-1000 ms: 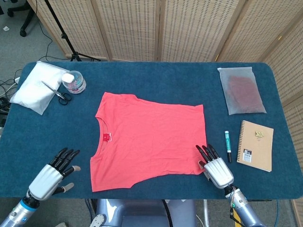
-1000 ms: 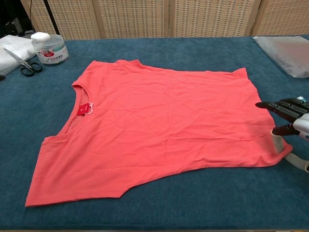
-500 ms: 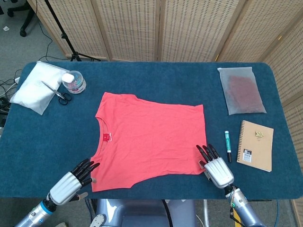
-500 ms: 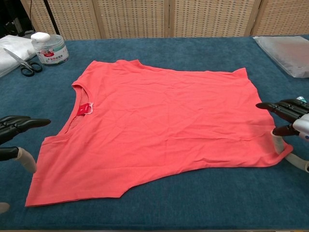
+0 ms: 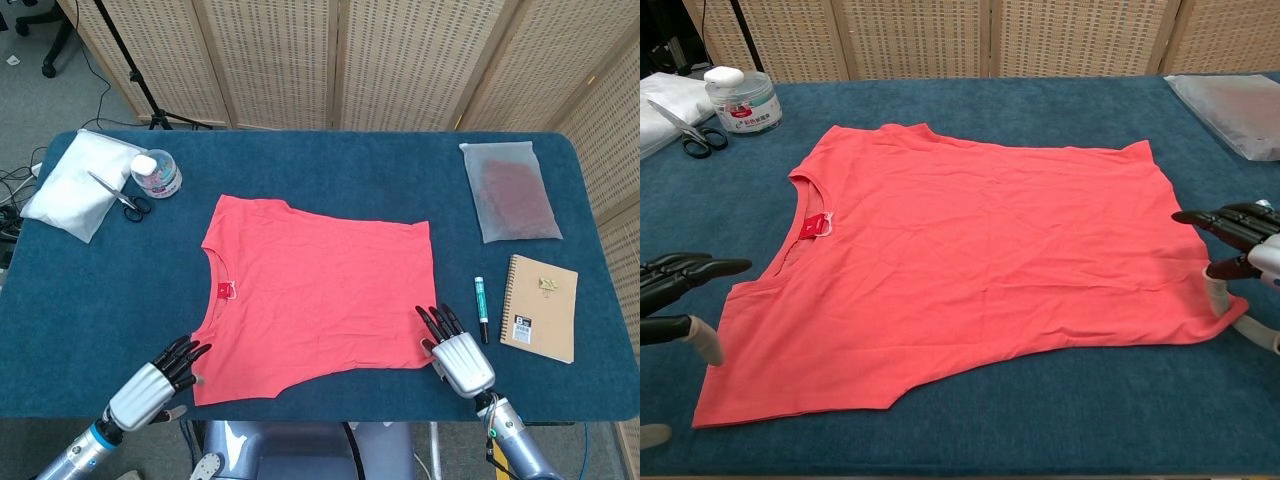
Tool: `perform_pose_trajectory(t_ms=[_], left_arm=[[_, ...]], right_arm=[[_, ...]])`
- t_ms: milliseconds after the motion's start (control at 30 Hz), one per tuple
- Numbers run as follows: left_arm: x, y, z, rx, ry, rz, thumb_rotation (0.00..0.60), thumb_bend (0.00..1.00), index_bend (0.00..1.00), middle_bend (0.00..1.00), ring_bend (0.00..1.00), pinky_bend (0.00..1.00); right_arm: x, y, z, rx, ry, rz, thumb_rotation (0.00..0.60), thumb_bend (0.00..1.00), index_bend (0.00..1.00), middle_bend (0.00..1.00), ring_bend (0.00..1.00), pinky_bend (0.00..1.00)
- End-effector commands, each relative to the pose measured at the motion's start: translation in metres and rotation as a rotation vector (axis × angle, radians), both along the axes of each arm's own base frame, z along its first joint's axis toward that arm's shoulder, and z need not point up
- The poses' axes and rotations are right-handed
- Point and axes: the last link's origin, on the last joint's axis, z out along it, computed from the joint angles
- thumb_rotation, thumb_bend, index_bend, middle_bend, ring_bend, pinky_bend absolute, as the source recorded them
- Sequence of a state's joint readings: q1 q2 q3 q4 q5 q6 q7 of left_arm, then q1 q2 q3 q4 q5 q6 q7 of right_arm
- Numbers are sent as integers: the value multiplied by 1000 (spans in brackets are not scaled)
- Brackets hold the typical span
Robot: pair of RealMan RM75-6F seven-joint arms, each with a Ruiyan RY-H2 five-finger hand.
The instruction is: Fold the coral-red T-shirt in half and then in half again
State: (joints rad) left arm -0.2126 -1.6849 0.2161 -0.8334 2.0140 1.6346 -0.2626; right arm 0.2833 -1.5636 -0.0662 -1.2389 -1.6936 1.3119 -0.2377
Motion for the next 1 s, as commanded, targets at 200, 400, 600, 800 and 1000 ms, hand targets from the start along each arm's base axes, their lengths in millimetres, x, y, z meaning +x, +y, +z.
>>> perform_pose_trajectory(t_ms=[200,400,600,800,1000], left_arm=[[5,8,-10,-1,-4,5,600,68,436,0,0,0],[11,9,-18,-14,0,0,600,83,437,0,0,0],[17,11,-24,-21,-5,-4,600,142,445,0,0,0],[21,11,-29,-27,2,-7,600,285,452,0,0,0],[23,12,-28,-32,-7,-4,600,450,464,0,0,0]], right_arm=[[0,-1,0,-2,3,-2,600,517,559,0,0,0],[0,-1,1,-2,1,-2,600,517,559,0,0,0],[0,-1,1,-2,4,-3,600,517,559,0,0,0],[0,-1,1,-2,5,-2,600,519,559,0,0,0],[0,-1,2,-4,0,-4,600,522,559,0,0,0]])
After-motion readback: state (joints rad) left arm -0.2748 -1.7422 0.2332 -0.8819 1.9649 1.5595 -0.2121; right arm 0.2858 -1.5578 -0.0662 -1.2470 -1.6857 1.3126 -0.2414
